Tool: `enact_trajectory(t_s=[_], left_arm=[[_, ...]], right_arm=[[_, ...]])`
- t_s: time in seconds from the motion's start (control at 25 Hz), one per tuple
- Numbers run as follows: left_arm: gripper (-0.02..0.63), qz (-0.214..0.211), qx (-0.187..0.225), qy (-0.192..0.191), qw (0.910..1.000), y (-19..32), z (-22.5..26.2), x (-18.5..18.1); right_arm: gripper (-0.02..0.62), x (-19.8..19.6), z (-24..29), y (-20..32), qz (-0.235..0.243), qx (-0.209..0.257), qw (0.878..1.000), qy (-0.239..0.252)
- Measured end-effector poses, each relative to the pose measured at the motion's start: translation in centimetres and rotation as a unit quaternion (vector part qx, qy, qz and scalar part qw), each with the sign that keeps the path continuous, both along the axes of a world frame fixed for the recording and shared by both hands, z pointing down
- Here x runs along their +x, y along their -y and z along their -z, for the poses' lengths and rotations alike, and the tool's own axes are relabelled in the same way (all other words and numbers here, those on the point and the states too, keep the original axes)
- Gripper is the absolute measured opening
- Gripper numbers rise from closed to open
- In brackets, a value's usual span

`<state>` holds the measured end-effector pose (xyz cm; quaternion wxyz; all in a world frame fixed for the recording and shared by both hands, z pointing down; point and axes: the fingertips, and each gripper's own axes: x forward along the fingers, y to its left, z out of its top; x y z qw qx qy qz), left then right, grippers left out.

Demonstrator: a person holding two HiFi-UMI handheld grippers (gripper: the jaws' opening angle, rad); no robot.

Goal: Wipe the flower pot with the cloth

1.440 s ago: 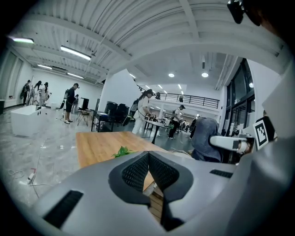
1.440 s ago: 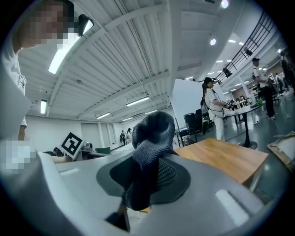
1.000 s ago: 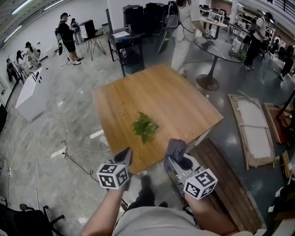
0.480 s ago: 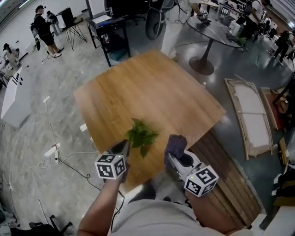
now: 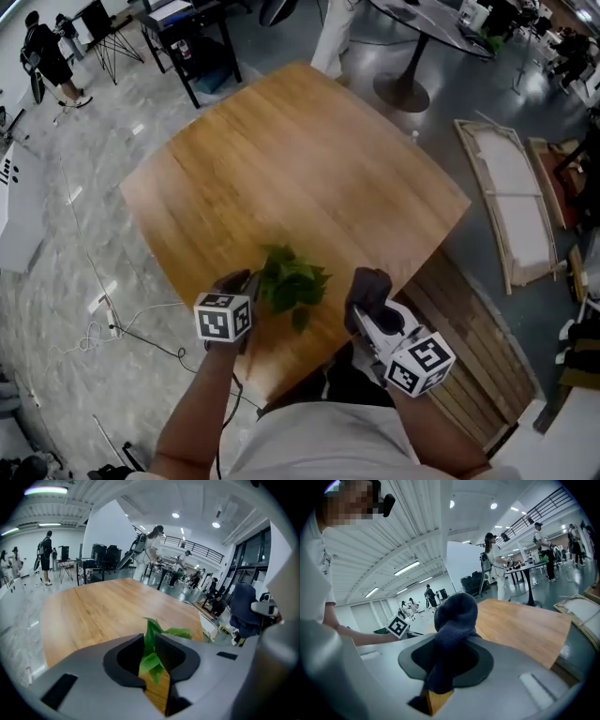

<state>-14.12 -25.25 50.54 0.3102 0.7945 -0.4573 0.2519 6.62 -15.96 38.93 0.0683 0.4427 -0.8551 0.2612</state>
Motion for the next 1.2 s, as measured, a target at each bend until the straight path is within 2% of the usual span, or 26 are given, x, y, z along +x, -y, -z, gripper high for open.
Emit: enact_trajectory(t_s=[0.28, 0.56, 0.68, 0.76, 0.88, 1.08, 1.2], left_arm=[[0.081, -0.011, -0.05, 0.022, 0.9985, 2.7, -7.2, 0.8], [0.084, -0.021, -0.084, 0.031, 0.9958, 3.7, -11.4, 2.0], [0.079, -0.004, -0.089, 0.01, 0.996, 3.4, -12.0, 2.1], [0.041, 0.008, -0.087, -0.003, 0.9961, 3.5, -12.1, 2.2], [0.023, 0.021, -0.081, -0.016, 0.9964, 3.5, -12.3, 1.5], [0.015, 0.052, -0.078, -0.072, 0.993, 1.3, -13.5, 0.5], [0.017, 0.081, -0.094, -0.118, 0.9852, -0.1, -14.7, 0.2]], right_arm=[[0.07, 0.5, -6.6, 2.6, 0.018, -0.044, 0.999, 0.006], [0.069, 1.9, -11.3, 6.3, 0.032, -0.062, 0.997, 0.011], [0.069, 1.9, -12.6, 7.0, 0.038, -0.071, 0.997, 0.016], [0.07, 2.1, -13.4, 7.6, 0.044, -0.078, 0.996, 0.018], [0.069, 1.3, -14.9, 8.6, 0.063, -0.09, 0.994, 0.02], [0.069, -2.5, -18.3, 9.3, 0.122, -0.12, 0.985, 0.035], [0.068, -5.8, -21.4, 9.0, 0.163, -0.152, 0.974, 0.042]])
